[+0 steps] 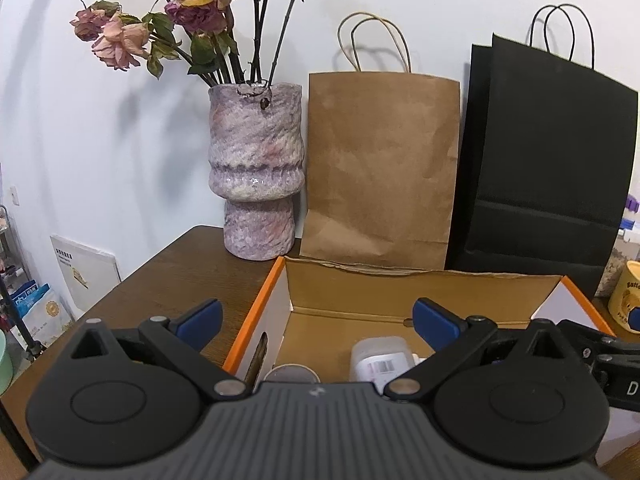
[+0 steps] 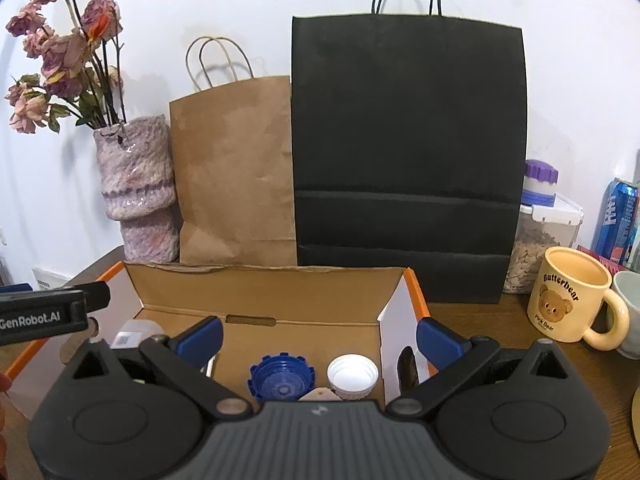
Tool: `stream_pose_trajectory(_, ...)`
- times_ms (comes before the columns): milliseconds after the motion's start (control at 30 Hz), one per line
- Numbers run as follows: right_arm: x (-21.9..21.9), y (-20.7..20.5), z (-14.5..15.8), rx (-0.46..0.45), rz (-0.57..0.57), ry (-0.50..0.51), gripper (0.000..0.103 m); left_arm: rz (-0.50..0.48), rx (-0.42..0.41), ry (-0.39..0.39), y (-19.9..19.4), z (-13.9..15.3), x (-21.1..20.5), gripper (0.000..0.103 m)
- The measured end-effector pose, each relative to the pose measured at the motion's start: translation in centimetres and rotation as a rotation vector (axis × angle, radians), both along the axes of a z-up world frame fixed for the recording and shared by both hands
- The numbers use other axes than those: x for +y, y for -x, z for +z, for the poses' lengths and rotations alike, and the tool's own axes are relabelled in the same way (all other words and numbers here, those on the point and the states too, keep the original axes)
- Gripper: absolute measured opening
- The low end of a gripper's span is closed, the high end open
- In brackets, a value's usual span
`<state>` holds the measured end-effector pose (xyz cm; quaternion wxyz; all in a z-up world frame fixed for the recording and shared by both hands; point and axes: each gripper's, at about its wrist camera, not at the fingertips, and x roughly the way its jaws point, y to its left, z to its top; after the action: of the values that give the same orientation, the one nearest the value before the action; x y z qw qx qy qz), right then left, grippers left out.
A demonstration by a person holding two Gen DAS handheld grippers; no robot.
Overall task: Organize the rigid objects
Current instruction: 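Open both grippers to drop the container and lid into the box, then withdraw both grippers from the box toward the green bottle and white lid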
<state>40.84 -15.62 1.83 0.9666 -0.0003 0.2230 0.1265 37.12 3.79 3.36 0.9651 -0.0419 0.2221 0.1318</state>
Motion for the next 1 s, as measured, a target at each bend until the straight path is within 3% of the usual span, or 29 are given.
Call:
stream_pose_trajectory(400, -1.4, 3.9, 2.3, -0.079, -0.016, 0.007, 0.103, -0.019, -0.019, 0.039, 3.2, 0.9, 0.8, 0.103)
stream_pose_trajectory(1000, -3.8, 11.2, 1.4, -0.128, -0.049, 0.045, 0.103, -0.040, -0.059, 0.015, 10.1, 0.6, 0.5, 0.103)
